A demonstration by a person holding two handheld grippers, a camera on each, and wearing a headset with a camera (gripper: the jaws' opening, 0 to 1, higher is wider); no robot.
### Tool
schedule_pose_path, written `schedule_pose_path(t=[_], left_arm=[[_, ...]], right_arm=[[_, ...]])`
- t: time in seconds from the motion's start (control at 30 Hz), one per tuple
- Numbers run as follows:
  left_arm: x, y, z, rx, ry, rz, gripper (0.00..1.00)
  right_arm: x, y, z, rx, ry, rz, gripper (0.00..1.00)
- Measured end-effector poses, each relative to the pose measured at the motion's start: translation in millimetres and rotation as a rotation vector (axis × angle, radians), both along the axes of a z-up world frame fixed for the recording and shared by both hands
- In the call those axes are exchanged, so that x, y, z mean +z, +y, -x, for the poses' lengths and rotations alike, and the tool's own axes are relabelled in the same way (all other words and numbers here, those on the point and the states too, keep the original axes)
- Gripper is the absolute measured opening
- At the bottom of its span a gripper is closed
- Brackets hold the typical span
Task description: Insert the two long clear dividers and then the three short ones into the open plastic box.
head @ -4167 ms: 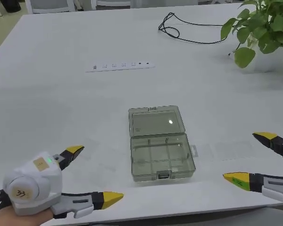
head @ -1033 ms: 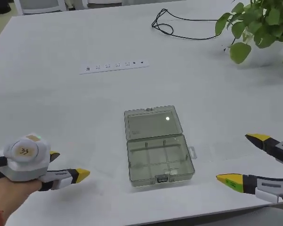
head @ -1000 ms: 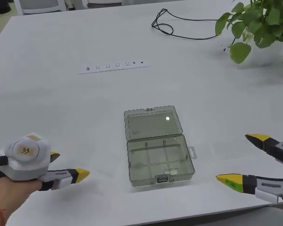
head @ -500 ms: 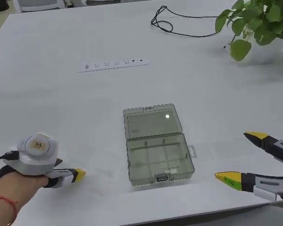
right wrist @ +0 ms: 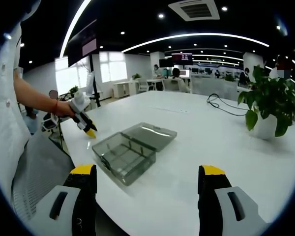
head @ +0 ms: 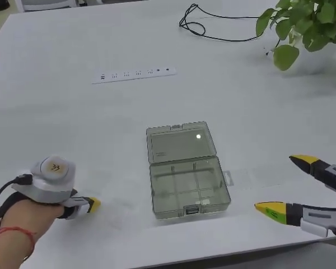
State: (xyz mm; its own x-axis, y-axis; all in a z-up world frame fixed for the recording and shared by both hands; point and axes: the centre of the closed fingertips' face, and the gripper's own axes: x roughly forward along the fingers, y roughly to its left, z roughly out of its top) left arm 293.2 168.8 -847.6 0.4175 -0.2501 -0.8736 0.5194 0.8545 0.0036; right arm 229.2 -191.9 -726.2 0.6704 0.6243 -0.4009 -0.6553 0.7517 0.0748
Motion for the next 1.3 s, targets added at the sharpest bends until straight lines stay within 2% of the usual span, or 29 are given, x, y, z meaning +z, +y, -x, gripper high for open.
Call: schedule_pose_path(t=[0.5,0.77,1.03,1.3], left_arm=[[0.6,-1.0,3.1,0.006,0.04,-0.013,0.32],[3.2,-1.3,3.3,0.031,0.053,0.018,0.31],[5.4,-2.5,4.1,0.033,0.044,0.03,0.31],[15.8,-2.5,4.1,0.071,0.012,0.084,0.3]], right_arm=[[0.2,0.4,0.8,0.004,-0.003,0.003,0.85],[-1.4,0.9,1.6,0.01,0.002,0.008,0.84],[-1.2,1.8,2.1,0.013,0.005,0.006,0.83],[1.8,5.3,1.6,0.019,0.006,0.002,0.82]])
